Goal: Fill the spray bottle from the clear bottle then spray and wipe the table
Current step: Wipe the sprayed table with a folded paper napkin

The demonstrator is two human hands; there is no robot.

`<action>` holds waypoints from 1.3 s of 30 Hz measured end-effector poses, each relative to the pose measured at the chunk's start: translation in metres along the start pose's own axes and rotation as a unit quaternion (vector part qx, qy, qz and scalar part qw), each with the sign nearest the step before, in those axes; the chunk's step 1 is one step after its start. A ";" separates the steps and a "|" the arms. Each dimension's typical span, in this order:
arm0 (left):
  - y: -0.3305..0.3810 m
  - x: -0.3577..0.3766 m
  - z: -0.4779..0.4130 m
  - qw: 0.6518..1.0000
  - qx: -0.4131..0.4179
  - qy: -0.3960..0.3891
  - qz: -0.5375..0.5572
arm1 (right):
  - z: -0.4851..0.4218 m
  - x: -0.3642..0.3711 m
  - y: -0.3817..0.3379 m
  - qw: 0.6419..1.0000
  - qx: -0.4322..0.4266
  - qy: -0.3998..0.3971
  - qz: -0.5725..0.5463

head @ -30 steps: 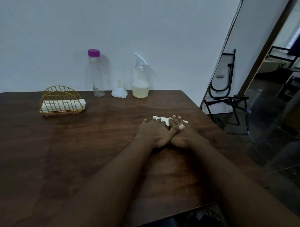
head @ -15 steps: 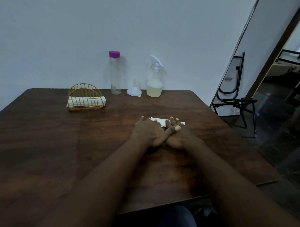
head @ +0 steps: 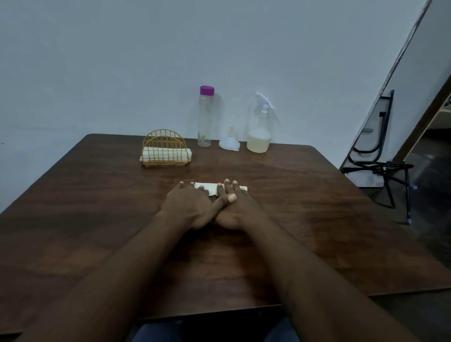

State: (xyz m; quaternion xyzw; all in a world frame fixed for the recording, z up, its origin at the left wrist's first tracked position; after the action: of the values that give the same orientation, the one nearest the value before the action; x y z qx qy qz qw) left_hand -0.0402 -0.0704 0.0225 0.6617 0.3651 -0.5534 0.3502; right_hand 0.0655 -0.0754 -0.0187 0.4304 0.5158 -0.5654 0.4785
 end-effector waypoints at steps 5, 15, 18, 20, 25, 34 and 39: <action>-0.041 -0.006 0.021 0.999 -0.027 -0.024 -0.017 | -0.009 0.008 -0.050 0.999 -0.031 -0.009 -0.007; -0.082 0.020 0.039 0.994 -0.066 -0.080 0.029 | 0.001 0.013 -0.085 0.997 -0.070 0.011 0.008; -0.067 0.020 0.035 0.995 -0.062 -0.079 0.022 | 0.007 0.010 -0.068 0.997 -0.075 -0.015 0.006; -0.046 0.020 0.030 0.996 -0.051 -0.075 0.009 | 0.016 0.007 -0.047 0.997 -0.074 -0.025 0.005; 0.038 0.019 0.015 0.999 0.024 -0.036 -0.004 | 0.046 -0.005 0.022 0.999 -0.036 -0.014 0.009; 0.193 0.025 -0.006 0.984 0.173 0.002 0.041 | 0.108 -0.023 0.159 0.998 0.061 -0.006 0.001; 0.244 0.025 -0.009 0.981 0.189 -0.018 0.033 | 0.138 -0.027 0.206 0.995 0.101 -0.016 -0.018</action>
State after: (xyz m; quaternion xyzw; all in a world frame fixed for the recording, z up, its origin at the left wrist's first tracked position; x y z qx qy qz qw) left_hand 0.1799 -0.1794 0.0137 0.7177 0.2252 -0.6124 0.2433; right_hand 0.2736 -0.2118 -0.0141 0.4578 0.4559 -0.6303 0.4305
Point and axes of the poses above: each hand's wrist, its own z-axis away from the middle knuckle, its own x-axis out of the palm, y = z × x, the point moved 9 cm from there along -z, towards the middle knuckle, and after that the axes turned 2 degrees about y, right-handed, at the moved point
